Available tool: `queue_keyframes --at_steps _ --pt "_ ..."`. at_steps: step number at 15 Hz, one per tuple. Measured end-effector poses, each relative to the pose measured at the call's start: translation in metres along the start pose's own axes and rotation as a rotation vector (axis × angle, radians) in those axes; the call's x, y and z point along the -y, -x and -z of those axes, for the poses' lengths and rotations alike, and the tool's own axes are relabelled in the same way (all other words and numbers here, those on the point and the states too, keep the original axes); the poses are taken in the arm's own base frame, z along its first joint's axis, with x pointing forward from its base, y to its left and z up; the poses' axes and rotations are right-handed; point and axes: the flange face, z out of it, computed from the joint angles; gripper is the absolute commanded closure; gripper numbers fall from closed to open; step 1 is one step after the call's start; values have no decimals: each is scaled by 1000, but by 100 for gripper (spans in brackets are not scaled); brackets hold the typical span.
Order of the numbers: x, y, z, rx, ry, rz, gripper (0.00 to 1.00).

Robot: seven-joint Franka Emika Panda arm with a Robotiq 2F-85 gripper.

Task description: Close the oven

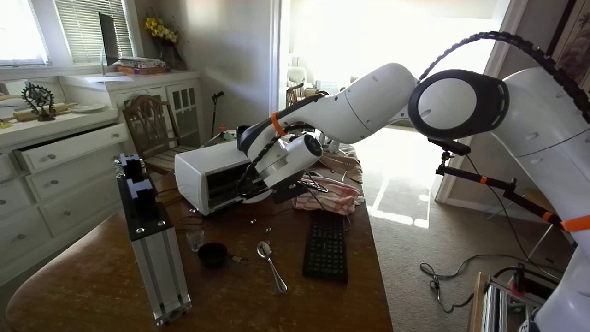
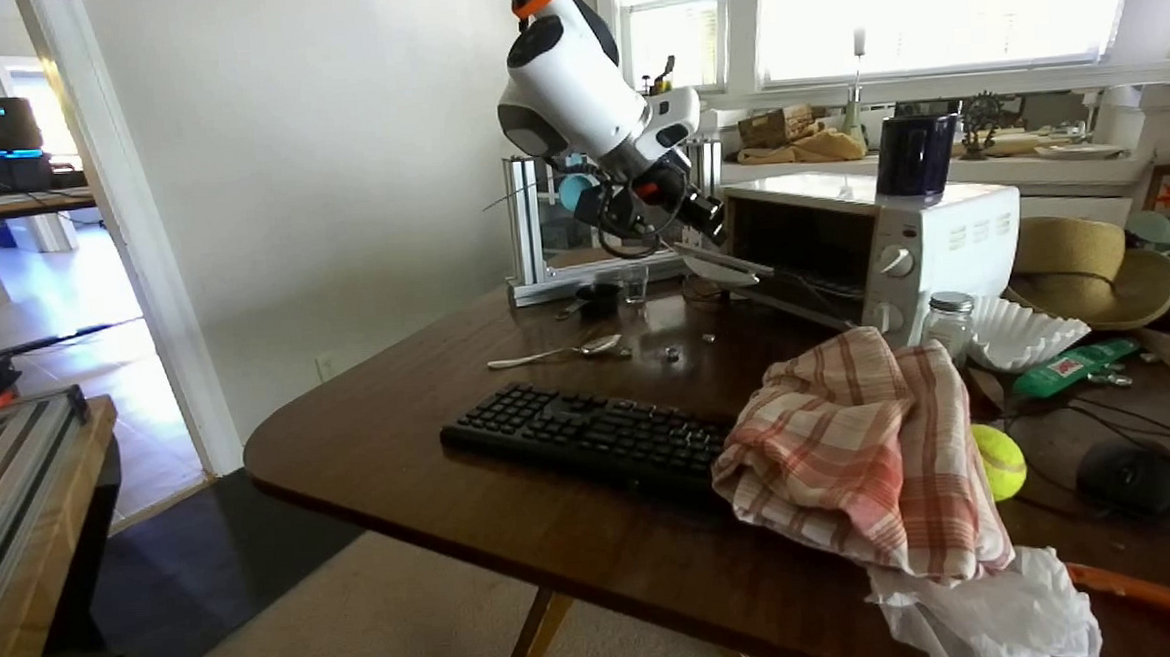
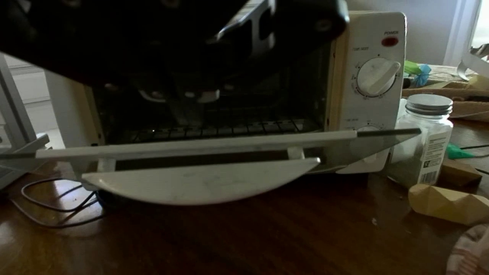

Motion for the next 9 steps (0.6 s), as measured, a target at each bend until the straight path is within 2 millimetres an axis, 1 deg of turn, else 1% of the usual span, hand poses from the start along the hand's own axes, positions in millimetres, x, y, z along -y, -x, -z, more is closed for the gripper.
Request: queue_keyframes --at_steps 3,5,7,9 --pt "0 -5 1 -10 -3 -6 100" --pt "-3 1 0 2 5 -9 100" --pt "-10 5 2 9 29 -15 100" --pt "-23 3 9 3 70 -45 100"
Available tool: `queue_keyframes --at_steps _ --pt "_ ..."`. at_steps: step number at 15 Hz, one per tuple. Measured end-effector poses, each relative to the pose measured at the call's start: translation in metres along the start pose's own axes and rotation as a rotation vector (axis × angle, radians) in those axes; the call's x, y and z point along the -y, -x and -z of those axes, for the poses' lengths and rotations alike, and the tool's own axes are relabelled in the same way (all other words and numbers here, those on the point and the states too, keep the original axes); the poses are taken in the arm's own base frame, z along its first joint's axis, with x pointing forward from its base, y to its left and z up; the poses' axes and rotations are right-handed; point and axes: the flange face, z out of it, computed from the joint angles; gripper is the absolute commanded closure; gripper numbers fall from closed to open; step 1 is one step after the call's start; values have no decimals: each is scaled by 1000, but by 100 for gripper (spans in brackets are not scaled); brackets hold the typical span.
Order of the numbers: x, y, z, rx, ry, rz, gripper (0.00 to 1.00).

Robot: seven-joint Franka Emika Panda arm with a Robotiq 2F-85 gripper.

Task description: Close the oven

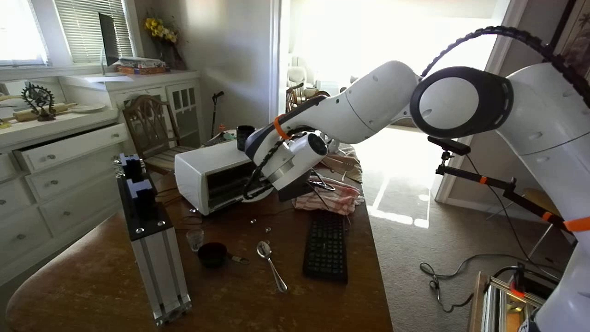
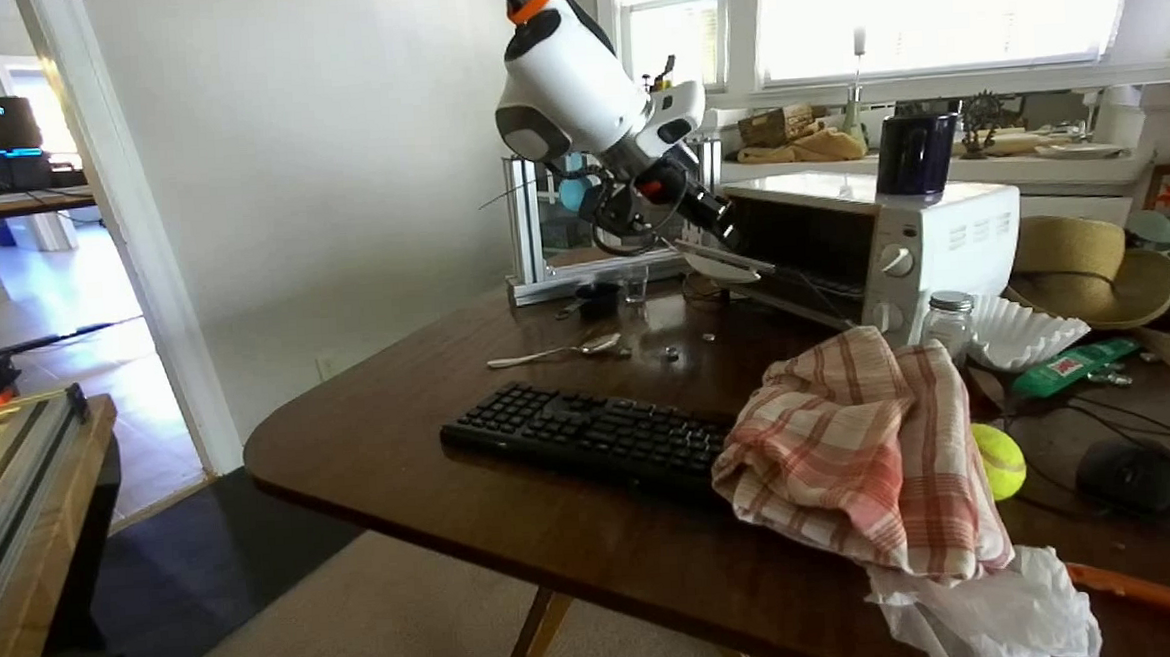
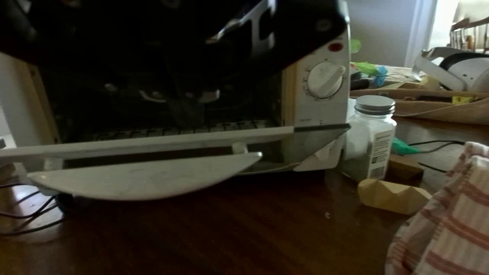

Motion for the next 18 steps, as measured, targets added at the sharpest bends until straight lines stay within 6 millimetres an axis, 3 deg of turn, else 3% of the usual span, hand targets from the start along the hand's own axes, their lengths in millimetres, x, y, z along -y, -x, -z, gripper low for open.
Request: queue_keyframes --at_steps 3,5,11,14,18 --pt "-15 -18 16 -36 38 -40 100" --pt "-23 -17 26 -21 43 -40 100" --pt "-62 44 32 172 47 35 100" --pt "-58 52 28 201 45 59 100" --pt "-34 56 19 198 17 55 100"
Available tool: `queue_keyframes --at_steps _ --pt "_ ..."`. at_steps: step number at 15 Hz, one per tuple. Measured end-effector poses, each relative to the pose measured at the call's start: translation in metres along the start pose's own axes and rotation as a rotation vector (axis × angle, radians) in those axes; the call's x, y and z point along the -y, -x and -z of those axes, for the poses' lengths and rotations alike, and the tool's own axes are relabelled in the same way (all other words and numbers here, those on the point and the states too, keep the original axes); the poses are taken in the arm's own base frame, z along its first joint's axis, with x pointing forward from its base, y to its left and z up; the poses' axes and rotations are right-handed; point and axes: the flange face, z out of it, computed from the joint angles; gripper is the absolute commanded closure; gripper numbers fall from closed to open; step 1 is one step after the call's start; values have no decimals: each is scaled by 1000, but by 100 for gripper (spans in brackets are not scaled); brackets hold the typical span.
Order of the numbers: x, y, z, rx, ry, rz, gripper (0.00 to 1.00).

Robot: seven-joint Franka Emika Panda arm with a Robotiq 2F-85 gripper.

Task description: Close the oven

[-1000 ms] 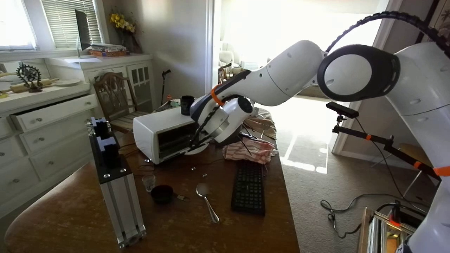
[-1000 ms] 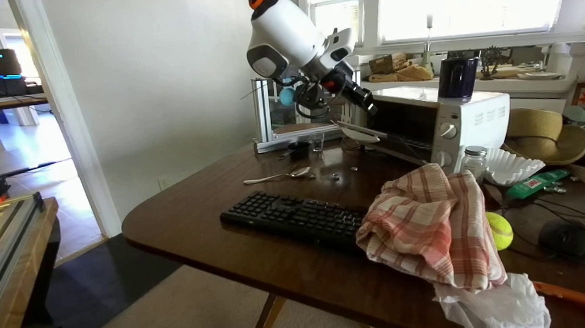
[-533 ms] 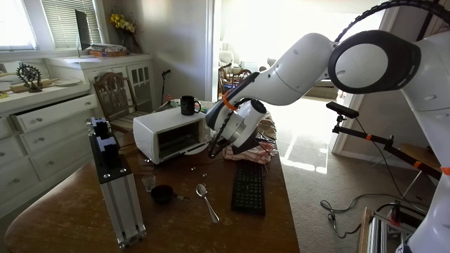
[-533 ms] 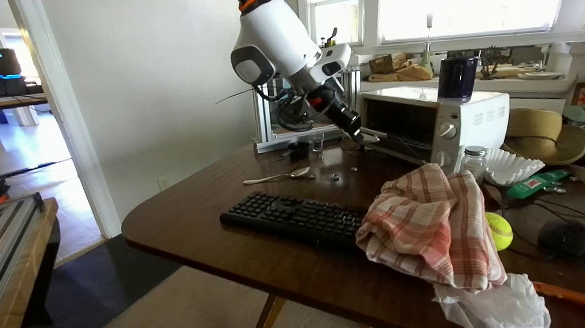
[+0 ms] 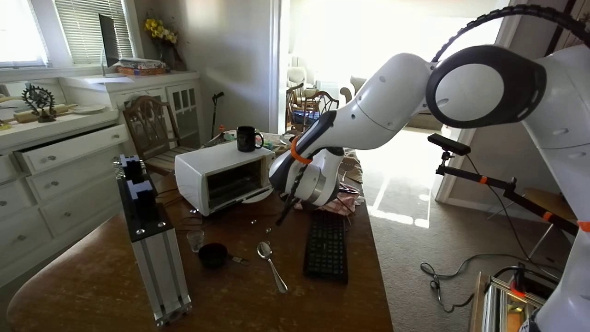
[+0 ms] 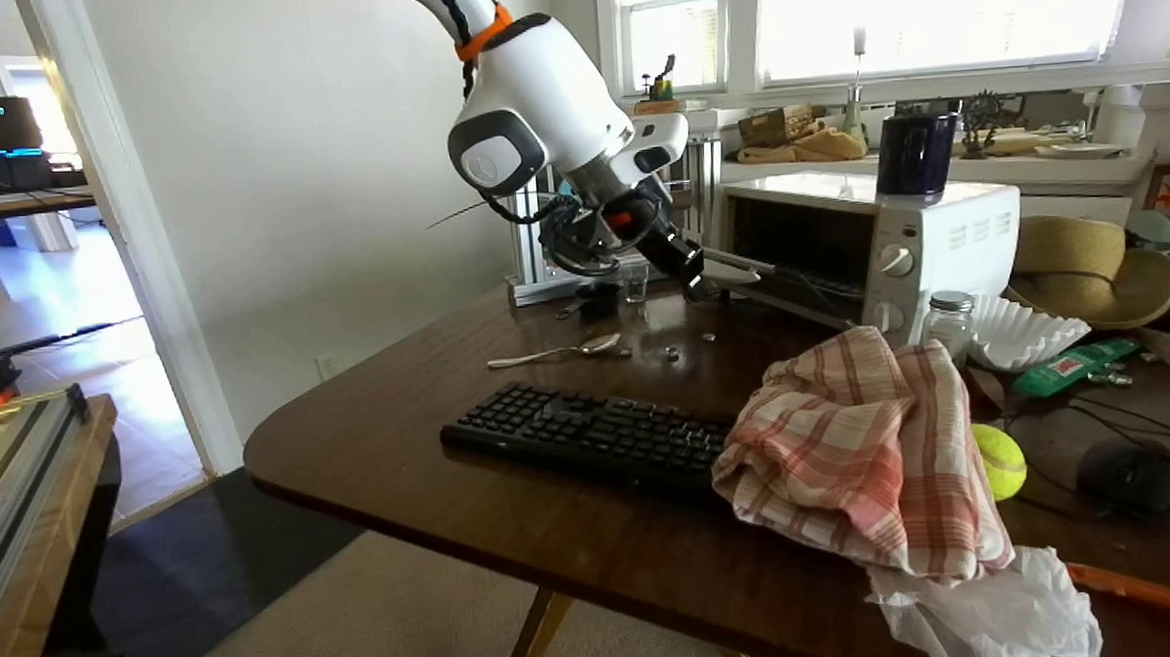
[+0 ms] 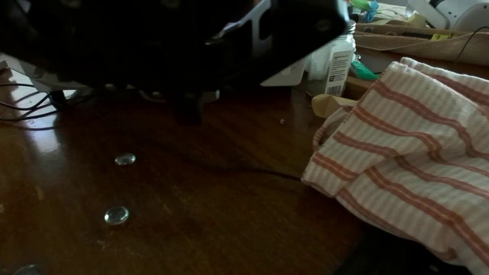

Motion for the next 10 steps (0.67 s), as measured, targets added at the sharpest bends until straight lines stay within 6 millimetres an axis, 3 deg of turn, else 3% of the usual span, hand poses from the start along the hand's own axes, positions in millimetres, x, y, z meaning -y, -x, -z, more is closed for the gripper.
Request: queue_keyframes --at_steps 5,10 --pt "31 -1 -22 -54 -9 -13 100" --pt "46 -2 -42 -122 -5 -62 100"
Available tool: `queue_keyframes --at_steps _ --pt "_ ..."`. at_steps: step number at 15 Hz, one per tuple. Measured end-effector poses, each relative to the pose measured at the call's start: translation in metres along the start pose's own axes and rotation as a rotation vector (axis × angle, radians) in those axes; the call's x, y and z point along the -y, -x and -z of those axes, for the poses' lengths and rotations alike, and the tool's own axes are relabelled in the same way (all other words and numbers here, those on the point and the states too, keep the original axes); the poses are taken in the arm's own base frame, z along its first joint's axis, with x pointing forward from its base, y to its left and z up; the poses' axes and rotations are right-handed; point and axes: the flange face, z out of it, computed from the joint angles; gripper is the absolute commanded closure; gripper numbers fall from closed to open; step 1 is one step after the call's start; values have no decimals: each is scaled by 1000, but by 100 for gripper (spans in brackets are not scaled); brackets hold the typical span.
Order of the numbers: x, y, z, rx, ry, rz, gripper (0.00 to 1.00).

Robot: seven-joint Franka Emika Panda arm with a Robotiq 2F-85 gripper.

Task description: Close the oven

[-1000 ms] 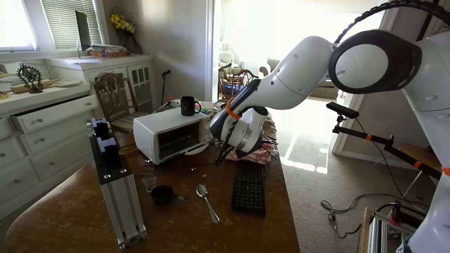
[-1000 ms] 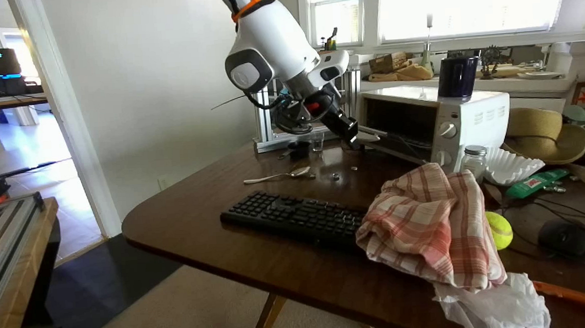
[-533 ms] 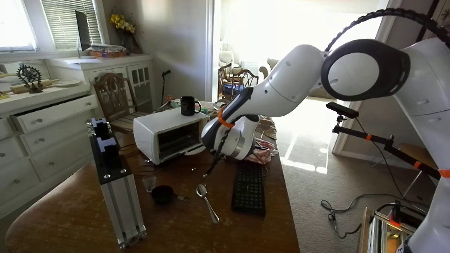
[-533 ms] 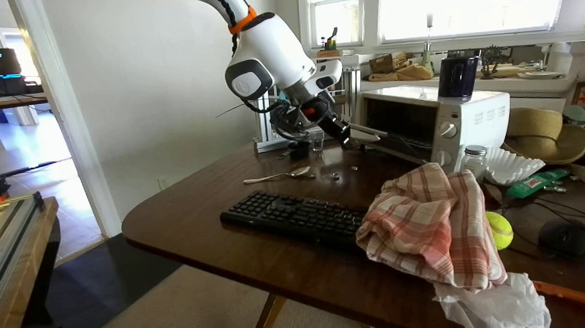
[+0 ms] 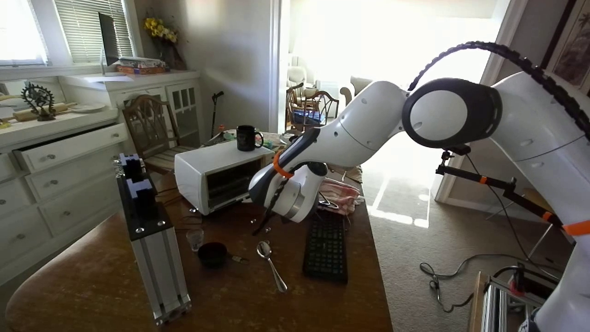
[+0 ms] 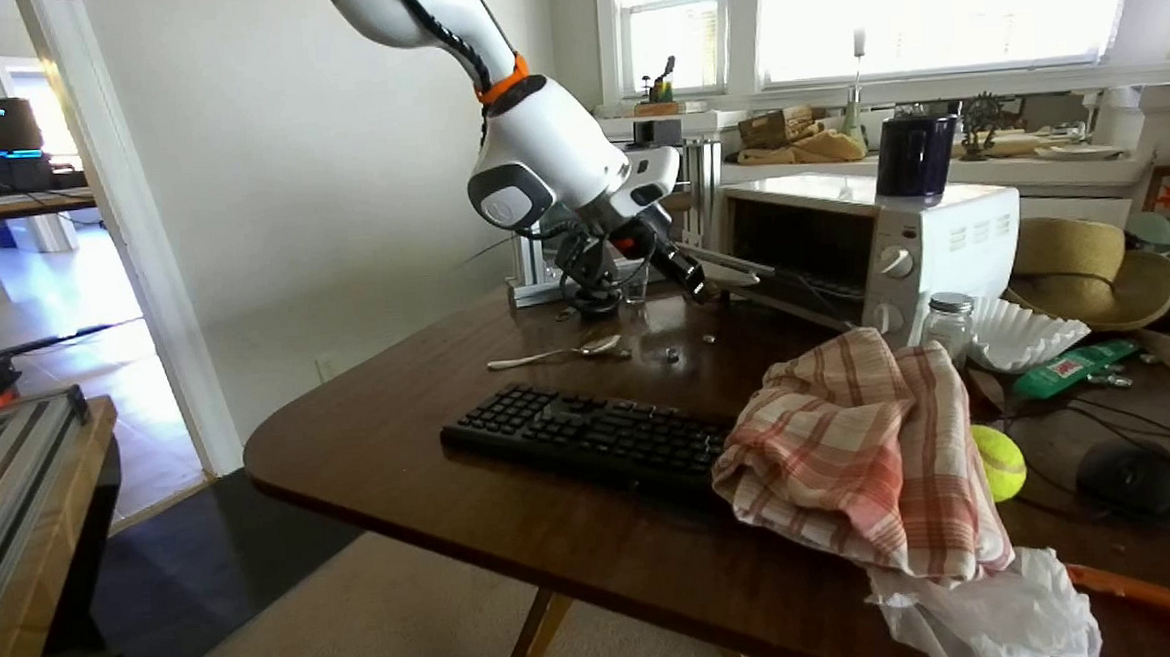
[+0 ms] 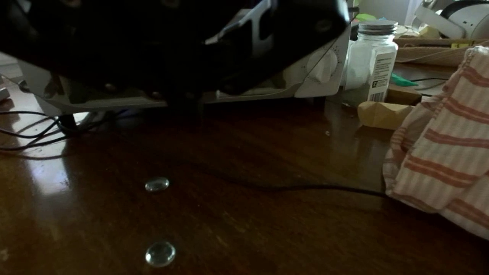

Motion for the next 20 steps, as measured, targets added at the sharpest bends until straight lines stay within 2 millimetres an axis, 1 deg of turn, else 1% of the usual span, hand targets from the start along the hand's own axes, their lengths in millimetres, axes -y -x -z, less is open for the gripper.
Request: queue_keyframes --at_steps 5,11,14,20 --pt "7 -8 -12 -65 -34 -58 100" --pt "5 -10 -22 -132 -83 -95 100" --pt "3 -16 -20 -176 -103 -110 100" --pt "-2 -42 -5 -271 -132 -130 100"
